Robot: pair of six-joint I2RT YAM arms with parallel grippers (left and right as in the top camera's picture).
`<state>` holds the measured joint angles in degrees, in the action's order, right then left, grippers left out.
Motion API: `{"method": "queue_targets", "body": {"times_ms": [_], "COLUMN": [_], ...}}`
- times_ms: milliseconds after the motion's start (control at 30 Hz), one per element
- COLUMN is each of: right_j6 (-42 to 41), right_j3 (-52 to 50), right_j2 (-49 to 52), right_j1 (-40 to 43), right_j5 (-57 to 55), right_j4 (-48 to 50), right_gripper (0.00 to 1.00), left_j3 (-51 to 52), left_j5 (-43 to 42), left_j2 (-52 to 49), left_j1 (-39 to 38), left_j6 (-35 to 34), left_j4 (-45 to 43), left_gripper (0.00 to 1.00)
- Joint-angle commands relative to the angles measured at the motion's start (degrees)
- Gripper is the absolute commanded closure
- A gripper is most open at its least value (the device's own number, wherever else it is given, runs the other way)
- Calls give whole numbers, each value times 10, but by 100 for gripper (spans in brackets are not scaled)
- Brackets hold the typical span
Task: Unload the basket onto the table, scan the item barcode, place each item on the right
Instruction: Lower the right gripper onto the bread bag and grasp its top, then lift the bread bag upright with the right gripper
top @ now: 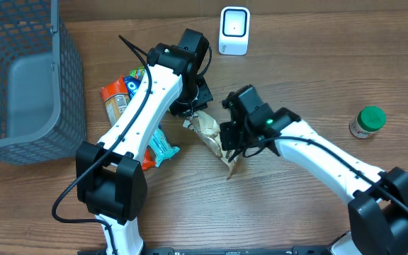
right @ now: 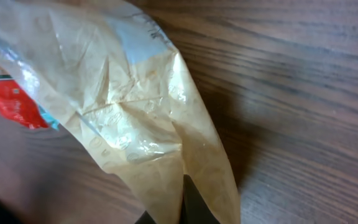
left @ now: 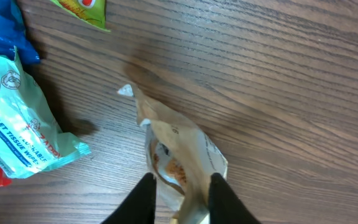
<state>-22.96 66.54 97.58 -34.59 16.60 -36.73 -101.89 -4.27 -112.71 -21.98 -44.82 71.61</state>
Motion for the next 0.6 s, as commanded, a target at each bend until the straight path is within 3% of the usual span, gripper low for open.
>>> {"method": "queue_targets", "body": {"times_ms": [0,100,300,500,533,567], "right_j6": [-10,-11,-13,-16,-17,-17], "right_j3": [14,14,13,13,13,13], "right_j2": [1,1,4,5,5,5], "right_j1": [30,52,94,111,111,111], "right_j5": [80,100,115,122,122,122], "right_j4": [-8,-26,-63,-75,-79,-83], "right_gripper": [96,96,96,95,87,70], "left_j3": [-7,-7,-7,-7,-7,-7], "left_j5": [2,1,-13,-13,-13,-13], "left_j2": [20,20,20,20,20,20], "left_j1": [17,36,63,65,65,65], "left_j6": [3,3,31,37,37,37], "left_j4": [1,2,2,2,1,1], "left_gripper": [76,72,53,50,49,49]}}
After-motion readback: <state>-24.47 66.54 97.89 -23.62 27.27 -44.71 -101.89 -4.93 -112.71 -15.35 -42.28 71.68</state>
